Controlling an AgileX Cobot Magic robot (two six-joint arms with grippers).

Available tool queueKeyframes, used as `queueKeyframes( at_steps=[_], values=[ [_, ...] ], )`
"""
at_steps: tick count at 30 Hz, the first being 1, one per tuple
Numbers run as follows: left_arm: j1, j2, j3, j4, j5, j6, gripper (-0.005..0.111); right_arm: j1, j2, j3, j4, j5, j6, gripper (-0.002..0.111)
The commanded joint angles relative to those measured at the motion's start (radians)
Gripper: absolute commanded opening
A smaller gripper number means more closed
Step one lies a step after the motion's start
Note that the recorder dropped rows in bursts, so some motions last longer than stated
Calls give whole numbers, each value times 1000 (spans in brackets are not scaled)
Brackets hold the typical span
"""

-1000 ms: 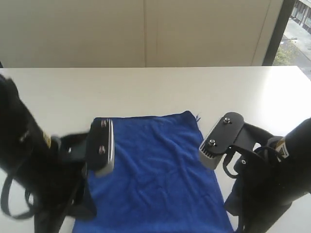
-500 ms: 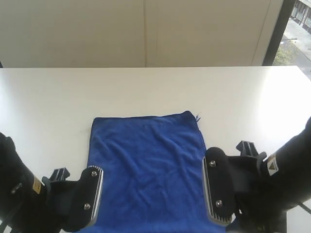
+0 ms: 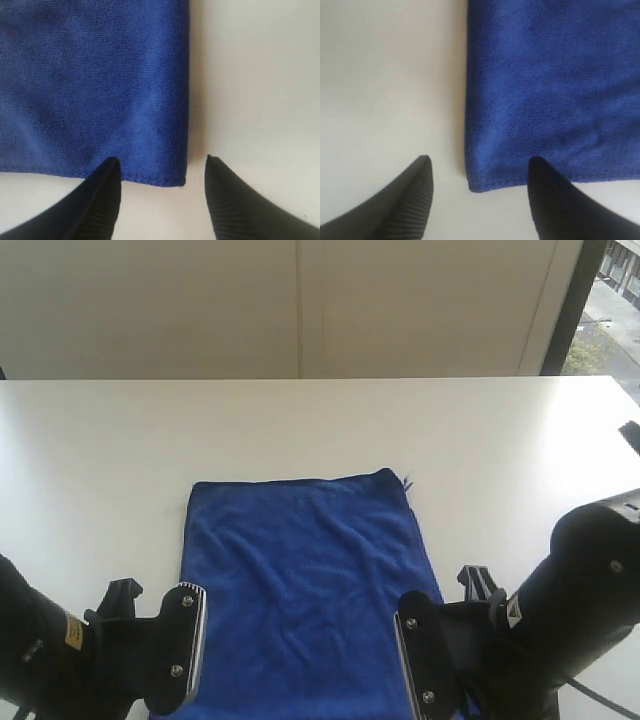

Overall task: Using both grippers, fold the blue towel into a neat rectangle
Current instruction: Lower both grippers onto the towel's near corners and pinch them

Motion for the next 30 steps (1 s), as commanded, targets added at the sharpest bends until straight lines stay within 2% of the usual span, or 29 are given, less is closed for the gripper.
queueKeyframes(
  at_steps=[1,7,13,18,23,30],
  values=[
    [-3,33,8,-2,0,4,56,3,21,3,0,-7,-14,54],
    [-27,81,8,-7,-46,4,56,3,28,25,0,-10,-14,54],
    [-27,103,8,-7,-48,6,56,3,28,57,-22,-87,-14,54],
    [-27,102,8,-7,-47,6,44,3,44,58,-22,-104,-14,54],
    [-27,103,8,-7,-41,6,48,3,78,58,-22,-119,-14,54],
    [-27,167,8,-7,-30,41,48,3,108,58,-22,-131,-14,54]
  ],
)
